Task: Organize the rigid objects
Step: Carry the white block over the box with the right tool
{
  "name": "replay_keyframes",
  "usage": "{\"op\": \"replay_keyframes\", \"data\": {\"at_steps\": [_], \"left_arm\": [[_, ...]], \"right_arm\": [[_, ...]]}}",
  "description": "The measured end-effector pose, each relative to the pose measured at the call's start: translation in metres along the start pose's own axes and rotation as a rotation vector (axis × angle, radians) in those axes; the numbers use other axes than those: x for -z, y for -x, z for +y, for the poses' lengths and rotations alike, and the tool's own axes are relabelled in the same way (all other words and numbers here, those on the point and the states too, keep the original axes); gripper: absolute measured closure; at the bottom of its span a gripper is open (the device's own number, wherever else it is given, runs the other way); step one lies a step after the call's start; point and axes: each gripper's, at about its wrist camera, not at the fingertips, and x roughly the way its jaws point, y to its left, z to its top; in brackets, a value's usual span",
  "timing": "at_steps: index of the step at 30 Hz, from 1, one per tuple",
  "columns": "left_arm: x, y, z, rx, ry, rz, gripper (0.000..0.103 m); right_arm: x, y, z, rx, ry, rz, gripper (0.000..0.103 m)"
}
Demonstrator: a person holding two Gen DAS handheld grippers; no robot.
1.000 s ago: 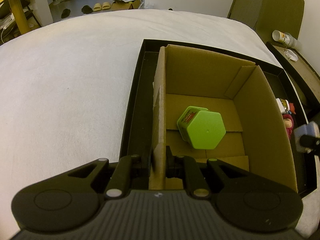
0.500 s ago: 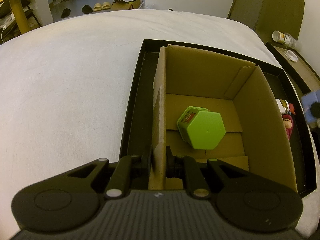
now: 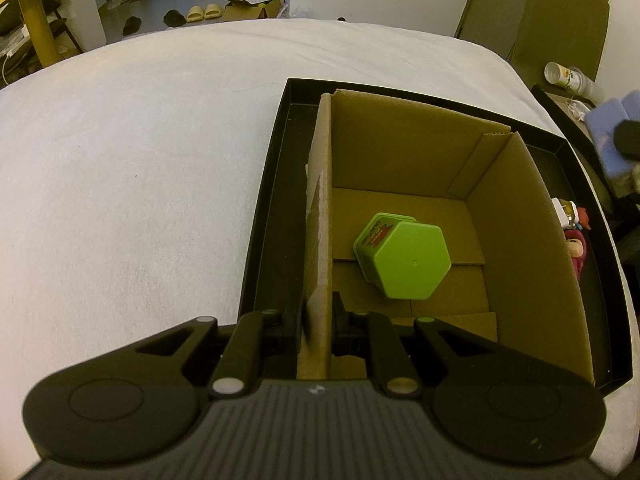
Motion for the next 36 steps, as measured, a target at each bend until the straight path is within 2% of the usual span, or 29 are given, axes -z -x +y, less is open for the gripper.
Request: {"op": "replay_keyframes", "data": {"at_steps": [22,36], "left_arm": [[0.001,0.0,-0.001,0.008,0.006,-0.006,0.091],[0.001,-0.001,0.001,0.011,0.011,-0.008,0.091]], "right_arm": [[0.019,-0.045,0.032,-0.054,0.019,0.102,0.058],[0.023,-0.071,0.047,-0.054,0.029,0.154,0.057]]}}
